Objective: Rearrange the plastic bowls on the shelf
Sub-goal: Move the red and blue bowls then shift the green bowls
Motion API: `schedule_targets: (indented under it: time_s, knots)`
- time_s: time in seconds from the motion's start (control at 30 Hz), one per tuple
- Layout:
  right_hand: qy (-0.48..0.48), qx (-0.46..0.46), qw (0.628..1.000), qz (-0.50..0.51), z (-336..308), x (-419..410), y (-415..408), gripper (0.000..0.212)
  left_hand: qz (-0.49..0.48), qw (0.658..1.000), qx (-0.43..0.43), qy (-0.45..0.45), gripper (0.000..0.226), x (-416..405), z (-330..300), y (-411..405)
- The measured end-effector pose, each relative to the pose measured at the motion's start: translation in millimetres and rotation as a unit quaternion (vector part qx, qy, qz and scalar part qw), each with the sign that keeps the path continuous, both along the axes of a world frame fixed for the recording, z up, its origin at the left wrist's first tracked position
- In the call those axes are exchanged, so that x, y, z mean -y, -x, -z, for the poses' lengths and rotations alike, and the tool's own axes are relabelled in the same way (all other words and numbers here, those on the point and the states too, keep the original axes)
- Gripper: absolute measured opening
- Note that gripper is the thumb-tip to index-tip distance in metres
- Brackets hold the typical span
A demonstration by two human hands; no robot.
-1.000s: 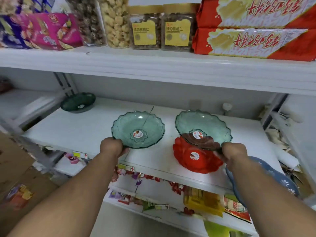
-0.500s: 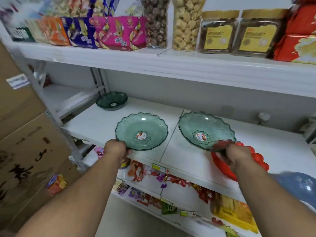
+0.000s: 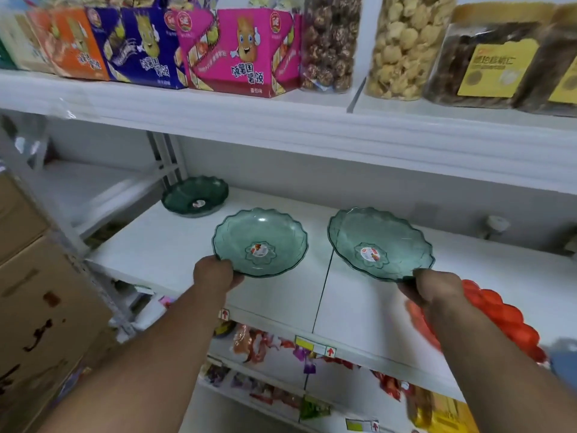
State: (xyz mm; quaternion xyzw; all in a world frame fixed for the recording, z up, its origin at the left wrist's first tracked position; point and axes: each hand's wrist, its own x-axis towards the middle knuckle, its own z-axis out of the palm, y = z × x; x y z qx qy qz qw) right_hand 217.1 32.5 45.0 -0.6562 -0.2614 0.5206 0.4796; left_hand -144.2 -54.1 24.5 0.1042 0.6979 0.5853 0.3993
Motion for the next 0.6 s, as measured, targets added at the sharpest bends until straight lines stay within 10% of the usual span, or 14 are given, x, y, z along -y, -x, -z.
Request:
schedule_targets:
  time_s: [0.6]
  knots:
    - [-0.005, -0.011, 1.0, -0.001, 9.0, -93.2, 60.9, 0.024, 0.017, 1.0, 0.005, -0.003, 0.023, -120.7, 18.4, 32.3]
